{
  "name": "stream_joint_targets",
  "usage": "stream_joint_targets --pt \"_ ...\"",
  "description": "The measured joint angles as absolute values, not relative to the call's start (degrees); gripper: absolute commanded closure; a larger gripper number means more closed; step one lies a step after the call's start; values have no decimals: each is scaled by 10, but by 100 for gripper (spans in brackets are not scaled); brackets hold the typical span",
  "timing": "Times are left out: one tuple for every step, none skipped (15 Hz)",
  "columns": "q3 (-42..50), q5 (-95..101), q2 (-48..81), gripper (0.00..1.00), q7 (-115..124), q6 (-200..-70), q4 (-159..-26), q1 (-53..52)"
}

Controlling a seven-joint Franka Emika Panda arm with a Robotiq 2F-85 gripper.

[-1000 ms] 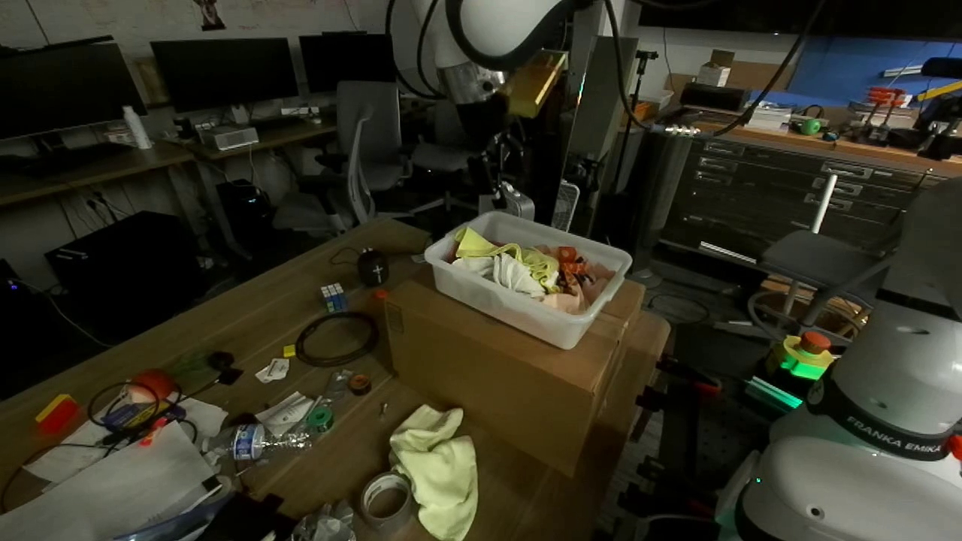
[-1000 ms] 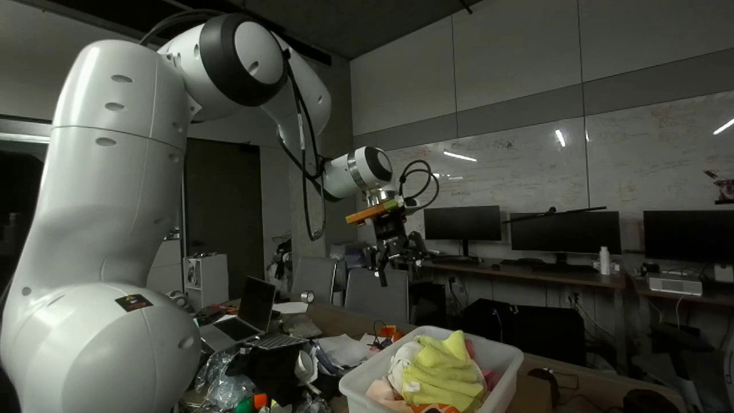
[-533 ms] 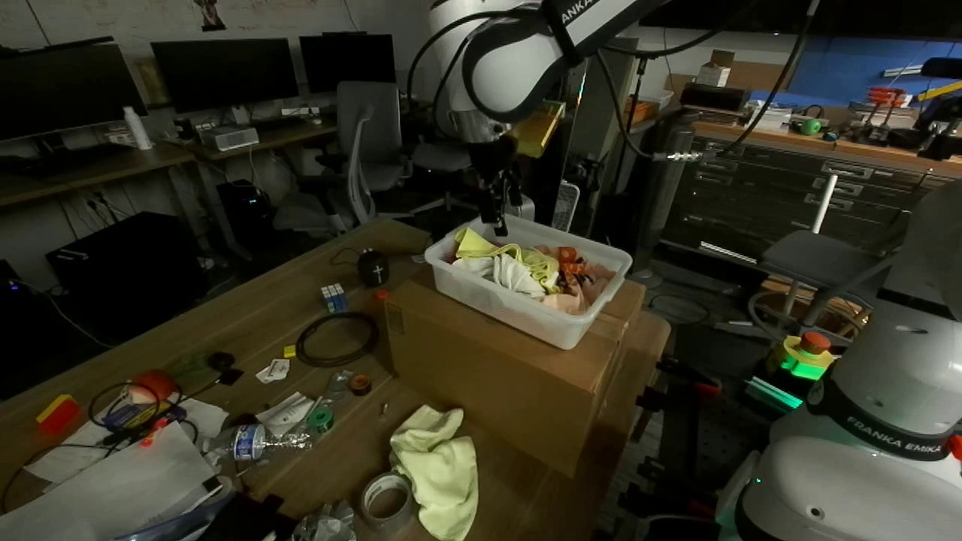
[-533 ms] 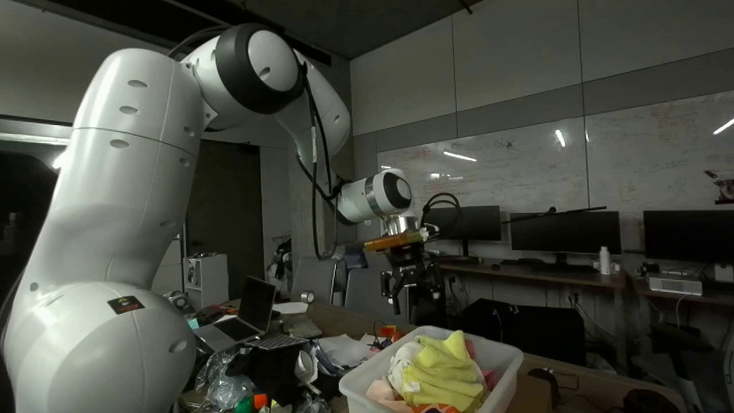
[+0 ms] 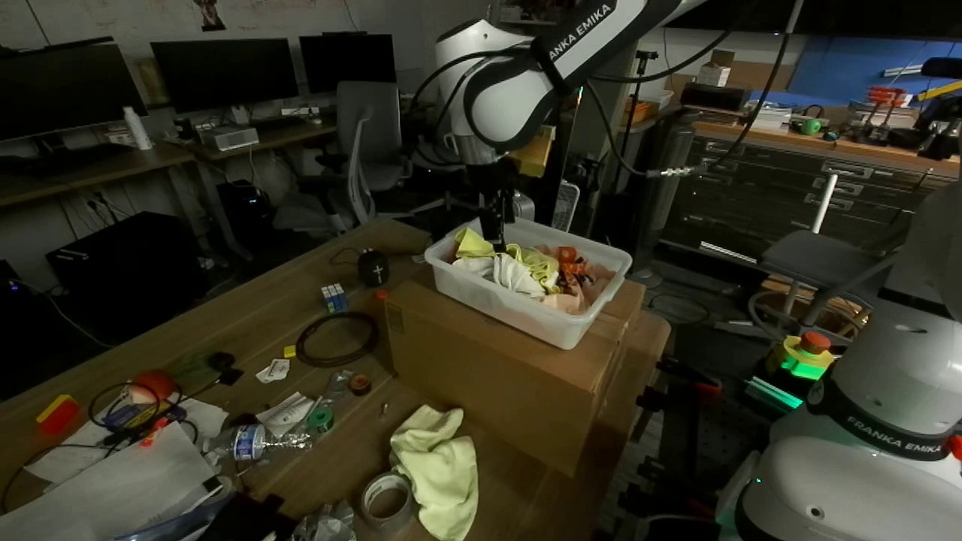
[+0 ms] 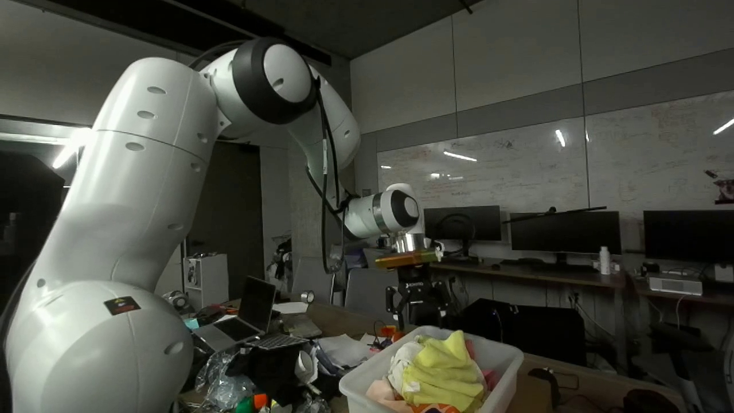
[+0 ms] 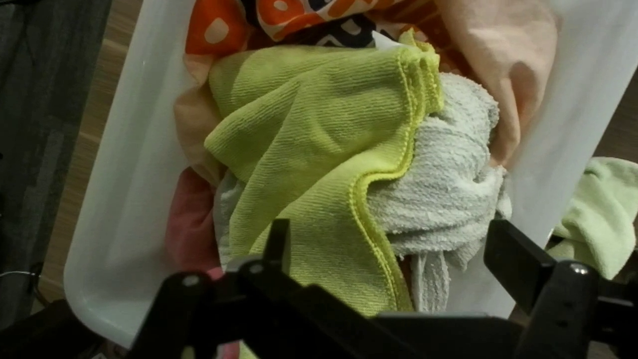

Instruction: Remove the contents from the storage box and put them on the table

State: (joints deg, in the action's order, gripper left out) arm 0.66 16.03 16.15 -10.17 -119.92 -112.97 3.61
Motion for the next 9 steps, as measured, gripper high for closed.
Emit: stream_joint_targets --pt "7 160 165 0 -110 -1201 -1130 39" --pt "8 160 168 0 -117 -1203 -1130 42" --pt "9 160 171 0 -123 -1205 -1130 45" --pt "10 160 173 0 -128 -1206 -1130 47" --pt "11 160 176 0 -132 -1207 -1130 49" --pt "11 160 180 0 -136 -1208 -1130 51" --pt "11 160 182 0 -138 -1209 -1130 52" --pt "11 160 185 0 -140 -1209 -1130 53" --pt "11 160 187 0 -142 -1210 -1130 54"
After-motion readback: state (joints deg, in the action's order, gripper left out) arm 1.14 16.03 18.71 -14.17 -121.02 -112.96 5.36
